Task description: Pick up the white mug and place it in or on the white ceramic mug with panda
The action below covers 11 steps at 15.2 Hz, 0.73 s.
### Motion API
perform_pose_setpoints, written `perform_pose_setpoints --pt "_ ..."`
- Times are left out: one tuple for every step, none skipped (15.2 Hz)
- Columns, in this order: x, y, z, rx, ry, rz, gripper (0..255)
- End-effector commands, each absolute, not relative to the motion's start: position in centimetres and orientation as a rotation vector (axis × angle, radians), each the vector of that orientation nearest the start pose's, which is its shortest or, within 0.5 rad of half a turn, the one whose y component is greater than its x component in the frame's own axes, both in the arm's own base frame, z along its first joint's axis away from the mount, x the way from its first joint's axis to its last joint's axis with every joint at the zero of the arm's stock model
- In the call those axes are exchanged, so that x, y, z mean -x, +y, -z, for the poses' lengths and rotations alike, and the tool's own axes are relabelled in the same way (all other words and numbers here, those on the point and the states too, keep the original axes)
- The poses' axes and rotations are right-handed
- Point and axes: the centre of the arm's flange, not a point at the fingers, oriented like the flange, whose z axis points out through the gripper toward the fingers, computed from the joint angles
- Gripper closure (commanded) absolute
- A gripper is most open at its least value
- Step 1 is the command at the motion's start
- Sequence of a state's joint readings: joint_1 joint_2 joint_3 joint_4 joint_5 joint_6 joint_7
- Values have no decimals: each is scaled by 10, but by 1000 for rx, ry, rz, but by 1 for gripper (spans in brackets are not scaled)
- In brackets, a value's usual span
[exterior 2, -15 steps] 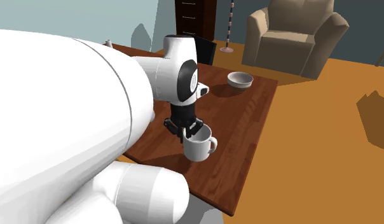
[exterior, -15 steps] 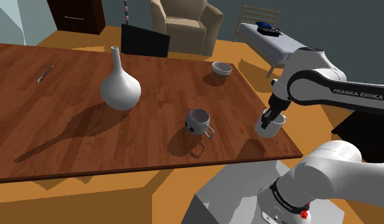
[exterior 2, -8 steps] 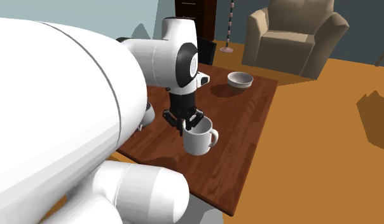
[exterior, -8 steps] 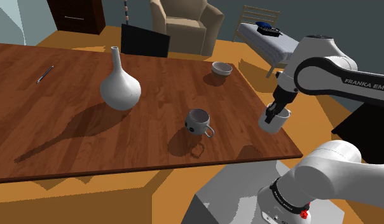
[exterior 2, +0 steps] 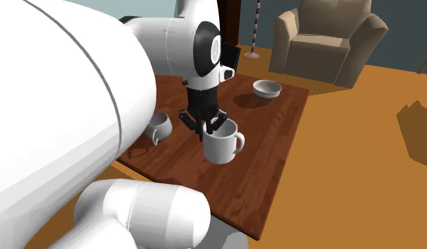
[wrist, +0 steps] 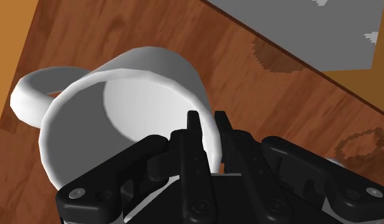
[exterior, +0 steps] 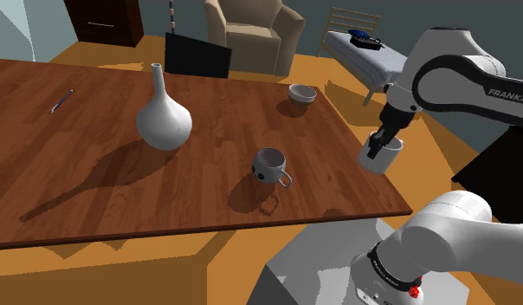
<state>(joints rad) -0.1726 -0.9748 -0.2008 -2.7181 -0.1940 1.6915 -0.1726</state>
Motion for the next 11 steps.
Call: perform_pose_setpoints --pt "-238 -115 -488 3150 125 -99 255" --pt "-238 -115 -493 3150 125 -99 255" --pt "-238 -115 -499 3150 125 -99 255" --pt "-238 -115 -504 3150 125 -99 255" --pt "-238 -115 -509 3150 125 -99 255" --pt "-238 -115 -514 3150 125 -99 255" --pt "-238 -115 -517 3150 125 -99 255" --pt "-247 -104 -518 3150 125 -99 255" --pt "-255 -94 -519 3150 125 -99 255" --pt "-264 -84 -519 3150 125 -99 255" --pt "-272 -74 -520 3150 125 -99 255"
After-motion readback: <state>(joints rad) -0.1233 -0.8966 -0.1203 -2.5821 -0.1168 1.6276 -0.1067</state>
